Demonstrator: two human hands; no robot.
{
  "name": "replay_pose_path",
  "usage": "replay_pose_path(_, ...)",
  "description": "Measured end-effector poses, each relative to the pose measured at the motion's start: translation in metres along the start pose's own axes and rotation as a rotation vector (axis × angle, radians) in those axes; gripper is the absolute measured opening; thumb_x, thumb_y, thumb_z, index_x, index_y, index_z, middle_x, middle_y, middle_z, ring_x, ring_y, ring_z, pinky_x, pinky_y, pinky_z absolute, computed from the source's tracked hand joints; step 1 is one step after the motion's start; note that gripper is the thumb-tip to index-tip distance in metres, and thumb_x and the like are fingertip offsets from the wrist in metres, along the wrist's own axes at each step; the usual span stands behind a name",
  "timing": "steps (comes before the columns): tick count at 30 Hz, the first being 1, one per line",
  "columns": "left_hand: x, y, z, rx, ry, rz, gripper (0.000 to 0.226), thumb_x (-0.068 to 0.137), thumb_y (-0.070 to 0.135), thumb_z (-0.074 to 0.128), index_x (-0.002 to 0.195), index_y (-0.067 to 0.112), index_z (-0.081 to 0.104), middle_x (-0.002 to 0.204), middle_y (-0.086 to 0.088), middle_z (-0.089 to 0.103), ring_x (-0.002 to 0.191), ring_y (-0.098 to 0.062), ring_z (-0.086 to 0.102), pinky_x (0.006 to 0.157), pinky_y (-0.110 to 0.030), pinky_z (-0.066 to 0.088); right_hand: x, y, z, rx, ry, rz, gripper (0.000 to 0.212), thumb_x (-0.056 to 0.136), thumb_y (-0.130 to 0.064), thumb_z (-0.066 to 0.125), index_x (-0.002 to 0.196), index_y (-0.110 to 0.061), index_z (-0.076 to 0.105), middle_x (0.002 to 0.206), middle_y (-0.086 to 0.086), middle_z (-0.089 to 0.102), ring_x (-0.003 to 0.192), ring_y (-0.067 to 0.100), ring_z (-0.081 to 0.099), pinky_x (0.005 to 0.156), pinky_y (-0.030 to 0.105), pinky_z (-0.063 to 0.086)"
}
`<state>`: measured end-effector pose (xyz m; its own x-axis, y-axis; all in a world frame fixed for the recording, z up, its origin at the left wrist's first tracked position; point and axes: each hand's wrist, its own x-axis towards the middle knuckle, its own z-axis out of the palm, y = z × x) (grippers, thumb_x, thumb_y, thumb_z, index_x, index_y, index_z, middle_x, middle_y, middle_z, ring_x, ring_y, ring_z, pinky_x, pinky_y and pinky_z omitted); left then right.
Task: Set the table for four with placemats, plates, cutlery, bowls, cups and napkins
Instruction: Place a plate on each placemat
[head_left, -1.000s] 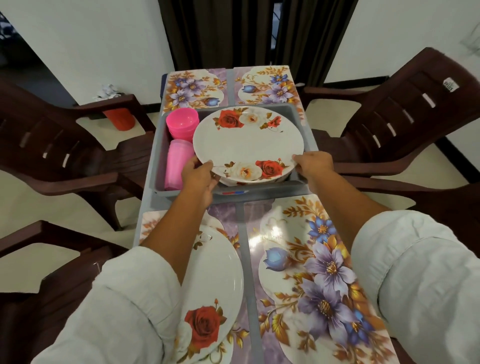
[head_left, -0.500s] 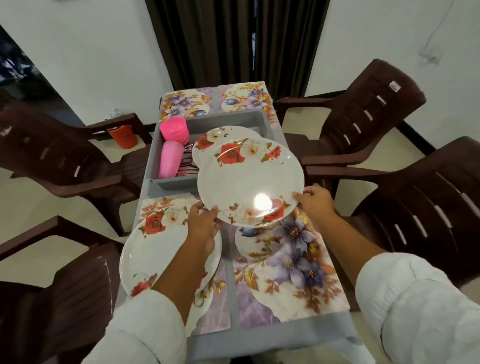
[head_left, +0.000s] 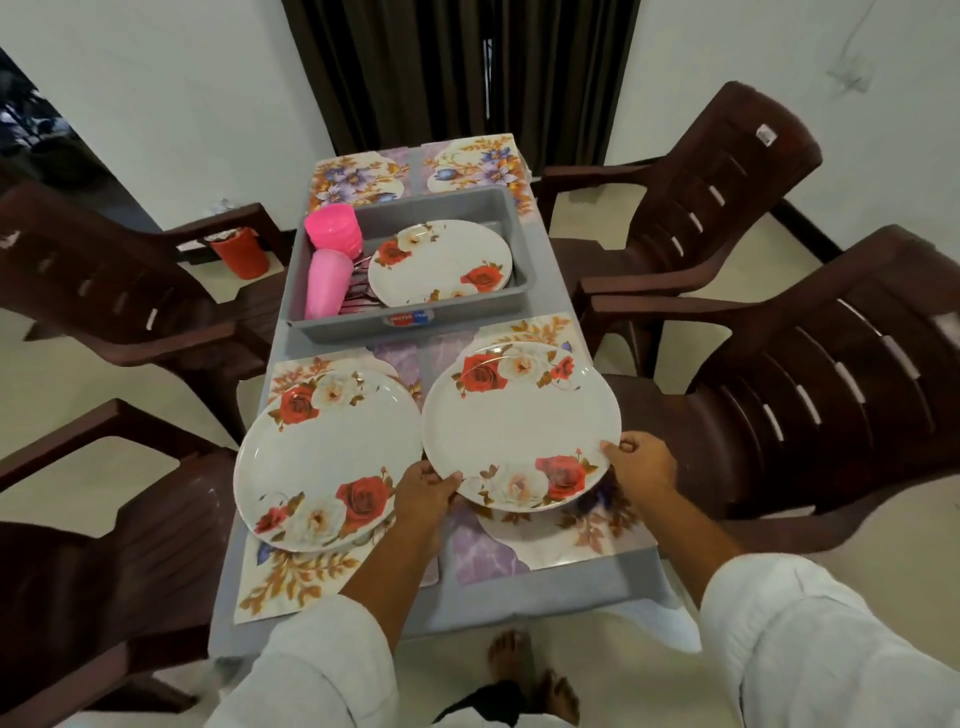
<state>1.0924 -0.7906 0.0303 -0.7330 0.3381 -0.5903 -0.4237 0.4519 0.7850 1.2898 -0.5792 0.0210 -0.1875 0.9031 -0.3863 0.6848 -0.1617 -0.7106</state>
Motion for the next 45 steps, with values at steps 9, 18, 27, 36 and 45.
replay_pose_path(9, 0.015, -0.01, -0.003, 0.187, -0.004, 0.01, 0.026, 0.085, 0.009, 0.078, 0.107, 0.017, 0.068, 0.103, -0.002, 0.075, 0.095, -0.025, 0.071, 0.092, -0.045, 0.059, 0.003, 0.008, 0.014, -0.099, -0.02, 0.031, 0.031, 0.092, -0.027, 0.074, 0.115, -0.007, 0.069, 0.109, 0.012, 0.072, 0.1, 0.031, 0.067, 0.089, 0.039, 0.053)
replay_pose_path(18, 0.026, -0.006, 0.005, 0.438, 0.058, 0.092, 0.024, 0.084, 0.023, 0.081, 0.104, 0.011, 0.073, 0.093, -0.006, 0.074, 0.09, -0.028, 0.069, 0.094, -0.042, 0.057, 0.007, -0.005, 0.009, -0.247, -0.059, -0.007, 0.03, 0.09, -0.03, 0.076, 0.111, -0.009, 0.069, 0.106, 0.01, 0.072, 0.098, 0.028, 0.068, 0.086, 0.035, 0.052)
replay_pose_path(27, 0.016, 0.0, 0.013, 0.515, 0.179, 0.226, 0.039, 0.089, 0.032, 0.075, 0.117, 0.006, 0.065, 0.118, -0.014, 0.068, 0.104, -0.03, 0.066, 0.092, -0.04, 0.053, 0.007, -0.011, 0.005, -0.348, -0.04, -0.038, 0.042, 0.092, -0.046, 0.07, 0.113, -0.011, 0.062, 0.108, 0.01, 0.068, 0.094, 0.025, 0.066, 0.082, 0.035, 0.055)
replay_pose_path(36, -0.01, 0.033, 0.085, 0.802, -0.055, 0.741, 0.053, 0.093, 0.048, 0.065, 0.136, 0.018, 0.055, 0.14, -0.006, 0.056, 0.128, -0.025, 0.05, 0.115, -0.038, 0.035, -0.017, -0.018, -0.033, -0.523, -0.037, -0.298, 0.054, 0.097, -0.057, 0.055, 0.137, -0.021, 0.053, 0.139, 0.004, 0.052, 0.123, 0.024, 0.052, 0.103, 0.04, 0.048)
replay_pose_path(45, -0.088, 0.039, 0.229, 1.055, -0.3, 1.022, 0.065, 0.098, 0.052, 0.054, 0.151, 0.016, 0.041, 0.156, -0.005, 0.04, 0.144, -0.022, 0.034, 0.118, -0.038, 0.032, -0.002, 0.048, -0.148, -0.654, 0.089, -0.457, 0.065, 0.099, -0.059, 0.048, 0.148, -0.016, 0.047, 0.149, 0.009, 0.048, 0.136, 0.029, 0.046, 0.107, 0.043, 0.043)
